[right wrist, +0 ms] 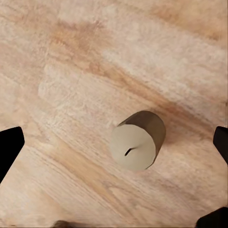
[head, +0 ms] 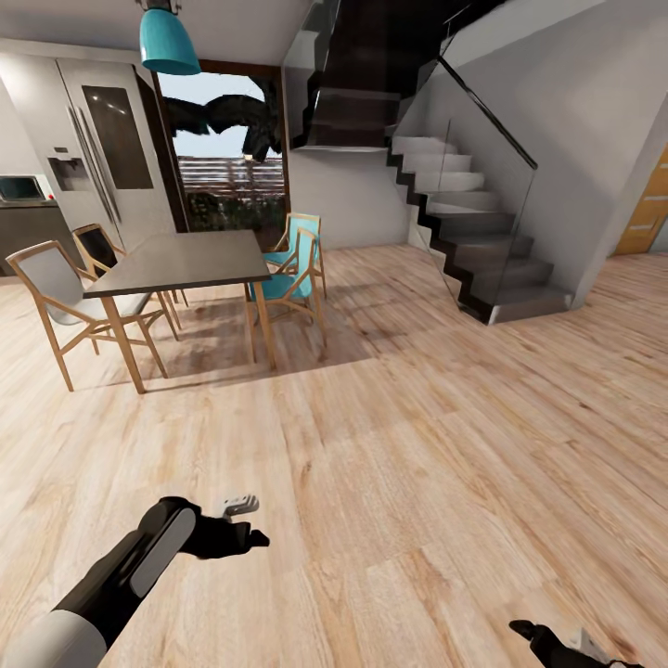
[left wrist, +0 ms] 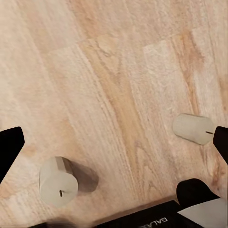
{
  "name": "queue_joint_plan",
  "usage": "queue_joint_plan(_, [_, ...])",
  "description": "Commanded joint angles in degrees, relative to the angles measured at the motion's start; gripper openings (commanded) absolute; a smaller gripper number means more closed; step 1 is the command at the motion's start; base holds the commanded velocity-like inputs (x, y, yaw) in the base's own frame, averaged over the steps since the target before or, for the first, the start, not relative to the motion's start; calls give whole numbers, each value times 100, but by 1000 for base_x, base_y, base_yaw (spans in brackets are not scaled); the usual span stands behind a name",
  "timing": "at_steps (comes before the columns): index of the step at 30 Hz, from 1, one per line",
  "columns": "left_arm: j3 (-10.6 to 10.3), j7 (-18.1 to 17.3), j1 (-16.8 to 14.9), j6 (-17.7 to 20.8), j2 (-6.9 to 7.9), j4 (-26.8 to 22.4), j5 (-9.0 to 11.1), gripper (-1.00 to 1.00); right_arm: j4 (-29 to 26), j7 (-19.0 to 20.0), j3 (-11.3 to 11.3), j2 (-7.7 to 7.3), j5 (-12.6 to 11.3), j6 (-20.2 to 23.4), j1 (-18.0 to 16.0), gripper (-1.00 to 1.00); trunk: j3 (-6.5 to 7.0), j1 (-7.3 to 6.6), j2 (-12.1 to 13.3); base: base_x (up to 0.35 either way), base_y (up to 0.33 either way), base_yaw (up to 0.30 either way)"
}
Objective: Place each of the two pumpkins and all three candles from the living room inside a cabinet in the living room (use any cabinet), then make sure every cabinet is closed, and position the cauldron so it is next to a table in the living room.
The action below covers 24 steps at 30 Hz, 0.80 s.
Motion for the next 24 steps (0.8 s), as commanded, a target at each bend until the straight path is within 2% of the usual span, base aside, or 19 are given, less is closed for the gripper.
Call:
queue_joint_plan(1, [-3, 14, -4, 11, -23, 58, 3, 100, -116, -164, 93, -7, -46, 116, -15, 100, -5, -1, -2, 0, 0, 0])
queue_joint_plan(2, [3, 21, -5, 11, -51, 136, -5, 100, -197, -284, 123, -9, -43, 155, -21, 100, -5, -1, -2, 0, 0, 0])
queue_joint_plan(3, [9, 26, -8, 11, -71, 213, -14, 100, -565, -810, 244, -12, -39, 317, -36, 100, -5, -1, -2, 0, 0, 0])
queue_joint_plan(4, [12, 28, -10, 11, -81, 245, -17, 100, -749, -1048, 278, -13, -41, 395, -40, 100, -5, -1, -2, 0, 0, 0])
queue_joint_plan(5, [21, 30, -12, 11, -90, 291, -22, 100, -1117, -1497, 327, -14, -43, 525, -45, 100, -5, -1, -2, 0, 0, 0])
queue_joint_plan(6, [28, 32, -14, 11, -96, 320, -25, 100, -1511, -1964, 356, -11, -47, 628, -48, 100, -5, -1, -2, 0, 0, 0])
queue_joint_plan(7, [31, 33, -14, 9, -101, 330, -26, 100, -1695, -2189, 366, -11, -49, 665, -49, 100, -5, -1, -2, 0, 0, 0])
queue_joint_plan(10, [45, 35, -16, 9, -105, 369, -29, 100, -2651, -3598, 396, 7, -48, 778, -57, 100, -5, -1, -2, 0, 0, 0])
queue_joint_plan(11, [47, 35, -16, 10, -105, 373, -28, 100, -2783, -3794, 399, 13, -47, 790, -66, 100, -5, -1, -2, 0, 0, 0])
queue_joint_plan(14, [49, 35, -16, 7, -105, 379, -23, 100, -3162, -4053, 418, 15, -40, 813, -122, 100, -5, -1, -2, 0, 0, 0])
queue_joint_plan(19, [71, 35, -16, 3, -102, 380, -16, 100, -3640, -4141, 444, 11, -35, 839, -149, 100, -5, -1, -2, 0, 0, 0])
queue_joint_plan(22, [285, 38, -16, -25, -117, 434, -26, 100, -3720, -4149, 454, 19, -30, 880, -151, 100, -5, -1, -2, 0, 0, 0])
queue_joint_plan(24, [346, 41, -16, -45, -123, 471, -38, 100, -3730, -4148, 456, 24, -30, 907, -152, 100, -5, -1, -2, 0, 0, 0])
